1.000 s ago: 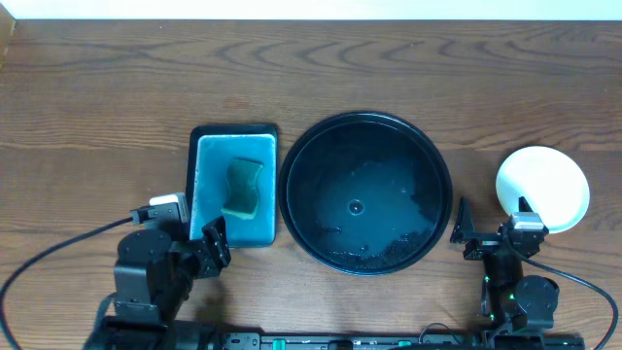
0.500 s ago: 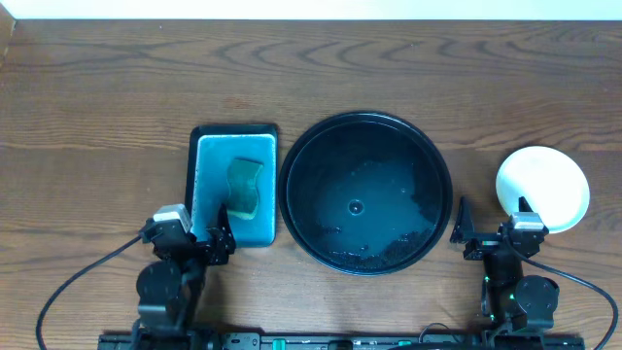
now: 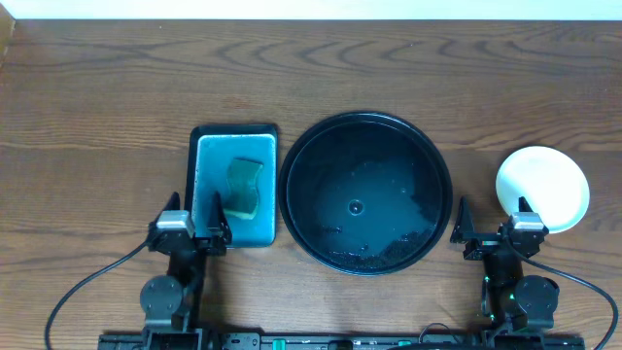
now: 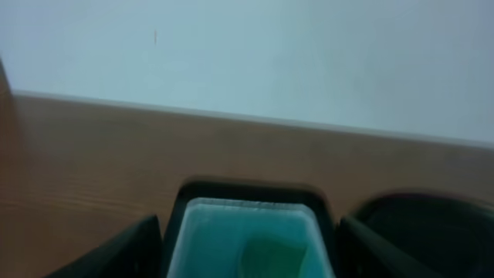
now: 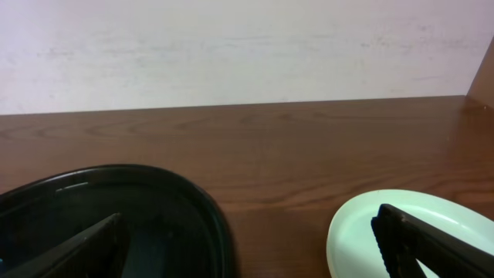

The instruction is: Clean dirty plates on tray and stack at the side

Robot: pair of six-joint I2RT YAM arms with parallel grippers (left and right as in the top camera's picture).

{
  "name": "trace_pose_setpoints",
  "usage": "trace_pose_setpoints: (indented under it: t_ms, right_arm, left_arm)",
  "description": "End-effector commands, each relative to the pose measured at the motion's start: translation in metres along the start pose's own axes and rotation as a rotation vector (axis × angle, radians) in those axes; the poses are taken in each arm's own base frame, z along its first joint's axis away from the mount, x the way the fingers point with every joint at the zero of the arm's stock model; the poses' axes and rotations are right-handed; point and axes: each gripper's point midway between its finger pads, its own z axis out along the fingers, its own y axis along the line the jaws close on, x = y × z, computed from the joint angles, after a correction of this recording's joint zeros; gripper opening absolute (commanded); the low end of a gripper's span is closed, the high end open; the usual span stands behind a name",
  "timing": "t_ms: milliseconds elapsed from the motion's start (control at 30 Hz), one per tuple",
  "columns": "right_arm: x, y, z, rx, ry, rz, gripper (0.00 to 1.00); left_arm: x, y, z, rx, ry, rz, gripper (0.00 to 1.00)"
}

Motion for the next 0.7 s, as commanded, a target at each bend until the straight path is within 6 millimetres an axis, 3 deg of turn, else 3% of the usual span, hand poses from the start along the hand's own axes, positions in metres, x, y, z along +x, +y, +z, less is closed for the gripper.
trace_pose_setpoints:
  t_ms: [0,667]
  right_arm:
    - [0.0004,0.0029,-0.0003,-0.013,0.0,-0.012,0.99]
    - [0.0004,0.0029,-0.0003,-0.013,0.0,-0.012,0.99]
  left_arm:
    - [0.0317,0.0065,-0.0021,-0.025,0.123,0.037,0.73]
    - [0.0289,0.0057,-0.0017,-0.021,0.112,0.034,0.73]
